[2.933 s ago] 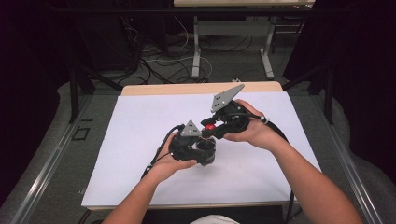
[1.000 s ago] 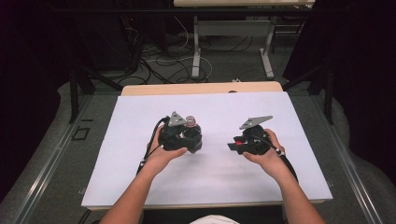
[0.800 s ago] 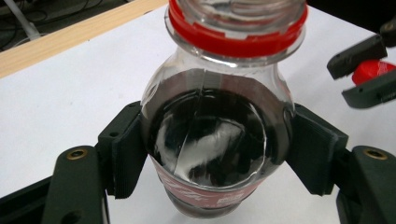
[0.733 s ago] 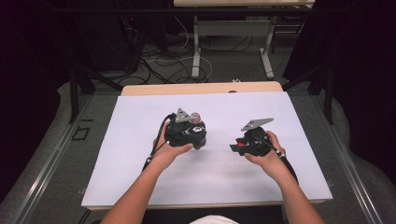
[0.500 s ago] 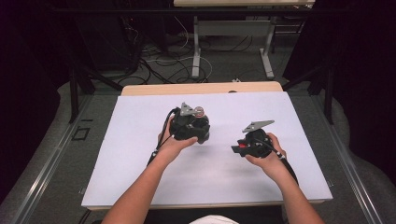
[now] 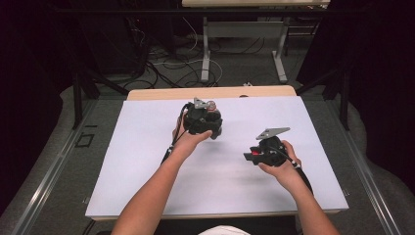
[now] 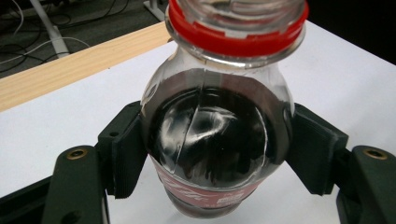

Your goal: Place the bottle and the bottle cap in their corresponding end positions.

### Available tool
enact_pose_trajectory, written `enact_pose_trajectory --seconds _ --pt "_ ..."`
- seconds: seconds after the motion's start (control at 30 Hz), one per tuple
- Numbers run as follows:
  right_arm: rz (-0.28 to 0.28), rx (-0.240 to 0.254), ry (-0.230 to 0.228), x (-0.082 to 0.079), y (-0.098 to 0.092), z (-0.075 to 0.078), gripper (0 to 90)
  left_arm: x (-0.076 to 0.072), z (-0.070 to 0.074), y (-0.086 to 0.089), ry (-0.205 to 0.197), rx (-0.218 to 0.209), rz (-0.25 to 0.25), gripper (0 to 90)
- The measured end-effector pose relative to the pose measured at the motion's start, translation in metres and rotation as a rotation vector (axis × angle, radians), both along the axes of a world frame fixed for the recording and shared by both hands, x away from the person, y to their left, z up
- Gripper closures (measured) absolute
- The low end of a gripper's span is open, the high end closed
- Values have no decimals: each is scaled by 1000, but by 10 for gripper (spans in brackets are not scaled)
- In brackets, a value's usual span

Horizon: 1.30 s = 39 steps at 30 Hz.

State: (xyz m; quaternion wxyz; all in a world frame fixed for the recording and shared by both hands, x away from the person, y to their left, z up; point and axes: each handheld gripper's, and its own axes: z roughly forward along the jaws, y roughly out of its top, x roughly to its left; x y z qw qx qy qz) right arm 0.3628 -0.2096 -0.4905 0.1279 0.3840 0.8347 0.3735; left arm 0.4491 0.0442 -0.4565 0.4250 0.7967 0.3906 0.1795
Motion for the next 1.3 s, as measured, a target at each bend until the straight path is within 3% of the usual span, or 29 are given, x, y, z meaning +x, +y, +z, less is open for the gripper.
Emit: enact_pose_trajectory --seconds 0.17,0.3,0.43,0.53,0.7,1.0,1.17,1.3 --pt "4 -5 5 1 0 -1 610 10 -9 -2 6 -19 42 298" --pt "-2 7 10 1 0 -3 610 18 -16 -2 13 16 44 298" --pt "-3 -2 12 1 -1 -4 610 22 -22 -5 17 16 49 298" --pt "1 -1 13 2 -1 -5 610 22 -26 -9 13 20 63 298" --pt "5 -6 21 2 -1 -5 610 21 -33 -15 27 42 42 298" --pt "0 -2 19 2 -2 -7 610 15 -43 -14 49 36 30 297" --pt "-3 0 23 1 0 -7 610 13 -46 -13 23 46 9 293" --pt "0 0 23 2 1 -8 610 11 -48 -12 18 25 18 290"
